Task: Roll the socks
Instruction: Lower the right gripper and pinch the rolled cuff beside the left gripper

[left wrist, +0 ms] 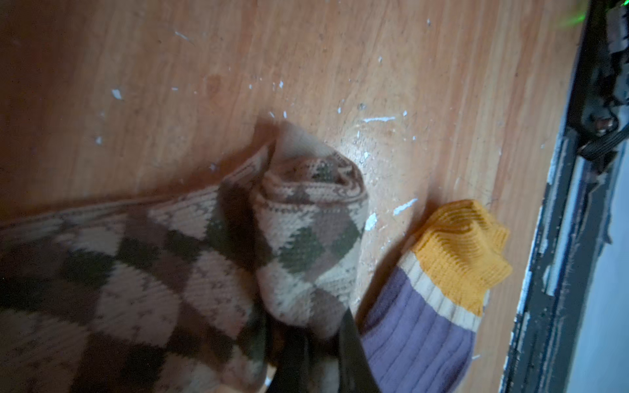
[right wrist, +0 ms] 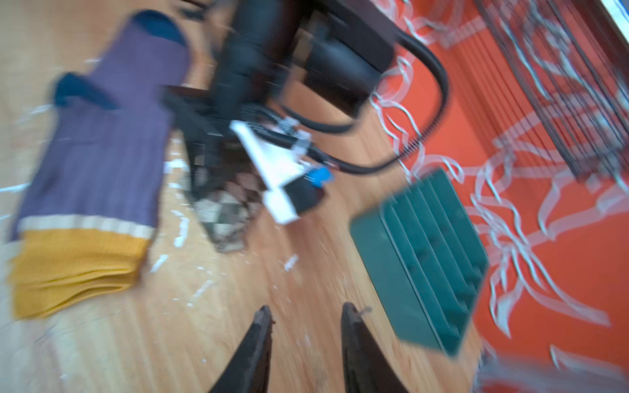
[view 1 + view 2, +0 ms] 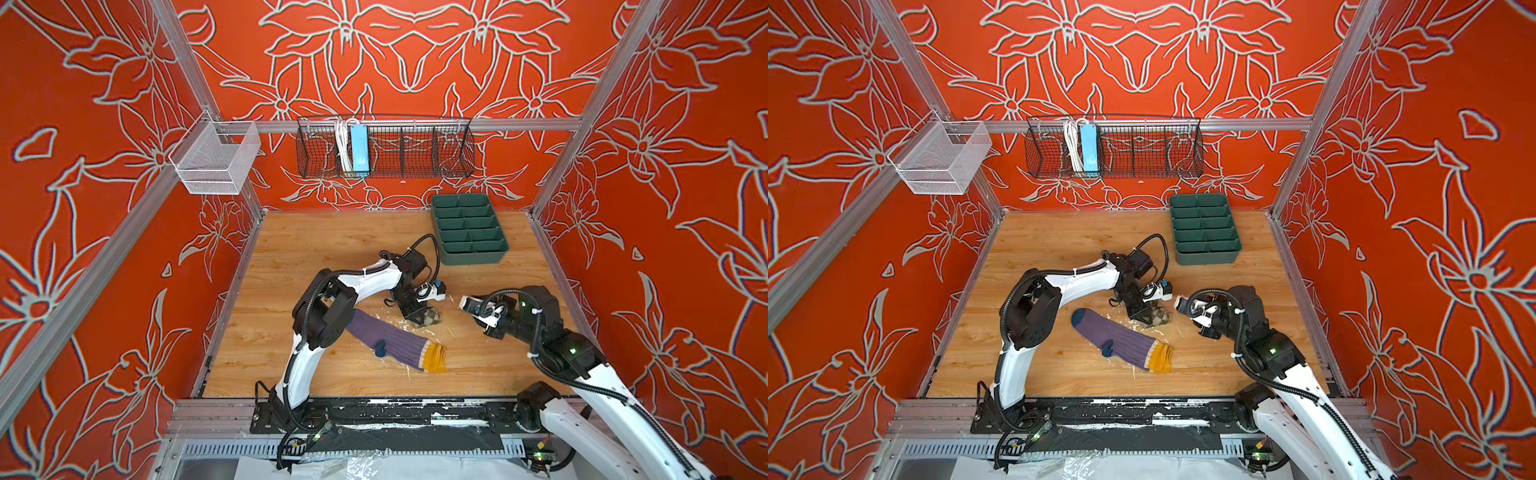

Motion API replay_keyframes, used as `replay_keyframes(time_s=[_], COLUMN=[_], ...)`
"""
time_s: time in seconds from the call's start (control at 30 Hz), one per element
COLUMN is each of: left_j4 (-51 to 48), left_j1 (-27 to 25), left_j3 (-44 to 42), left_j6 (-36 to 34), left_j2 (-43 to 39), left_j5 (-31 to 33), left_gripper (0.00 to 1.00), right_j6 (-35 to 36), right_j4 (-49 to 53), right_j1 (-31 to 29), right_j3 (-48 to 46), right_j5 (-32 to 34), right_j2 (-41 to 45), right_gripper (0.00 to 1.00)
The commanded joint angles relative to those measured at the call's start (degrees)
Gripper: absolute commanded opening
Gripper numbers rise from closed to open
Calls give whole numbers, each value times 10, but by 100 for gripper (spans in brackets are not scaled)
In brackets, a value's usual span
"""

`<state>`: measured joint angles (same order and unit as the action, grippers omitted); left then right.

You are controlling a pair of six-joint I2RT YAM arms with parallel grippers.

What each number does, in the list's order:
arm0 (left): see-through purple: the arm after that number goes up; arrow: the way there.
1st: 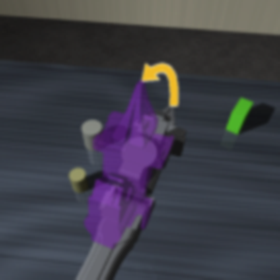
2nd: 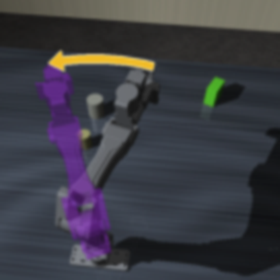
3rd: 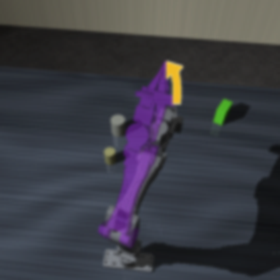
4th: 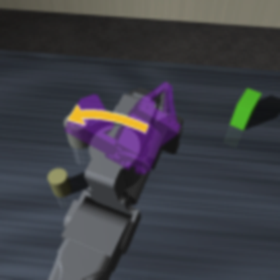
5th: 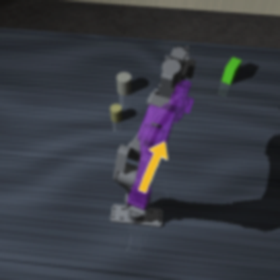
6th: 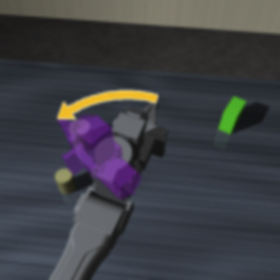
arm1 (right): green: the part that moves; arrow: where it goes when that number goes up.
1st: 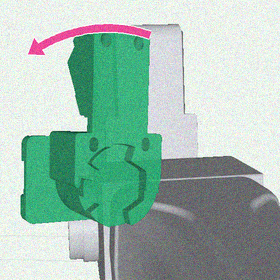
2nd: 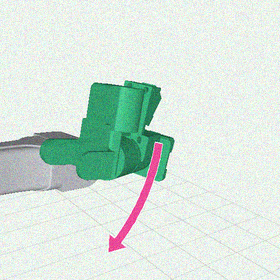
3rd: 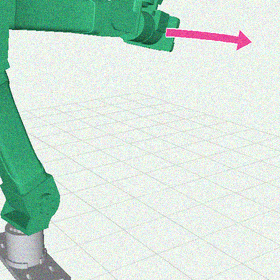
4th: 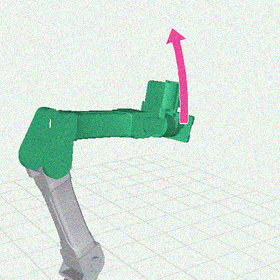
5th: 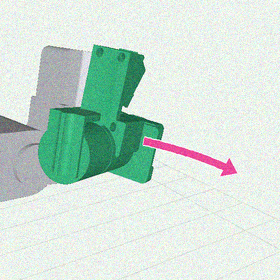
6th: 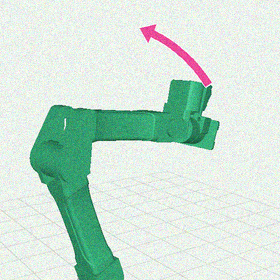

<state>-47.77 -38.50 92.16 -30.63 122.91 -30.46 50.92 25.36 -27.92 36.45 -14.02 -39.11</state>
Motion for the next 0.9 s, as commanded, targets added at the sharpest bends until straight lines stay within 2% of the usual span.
replay_keyframes(time_s=[0.0,0.2,0.47,0.6,0.77,0.87], left_j4=[-82,-89,-96,-100,-103,-104], left_j1=[9,17,18,18,18,18], left_j3=[-5,10,15,16,18,21], left_j6=[-2,0,-2,-4,-5,-4], left_j2=[36,52,59,59,60,59], left_j5=[-22,-23,-26,-29,-34,-39], left_gripper=[0,0,0,0,0,0], right_j6=[116,172,162,155,160,154], right_j4=[15,-103,-280,-342,-352,-340], right_j1=[-67,-153,-161,-161,-160,-161], right_j3=[-17,-29,-19,-13,-8,-2], right_j5=[6,76,132,158,163,160], right_j2=[-47,-212,-395,-447,-487,-501], right_gripper=[39,40,44,44,42,32])
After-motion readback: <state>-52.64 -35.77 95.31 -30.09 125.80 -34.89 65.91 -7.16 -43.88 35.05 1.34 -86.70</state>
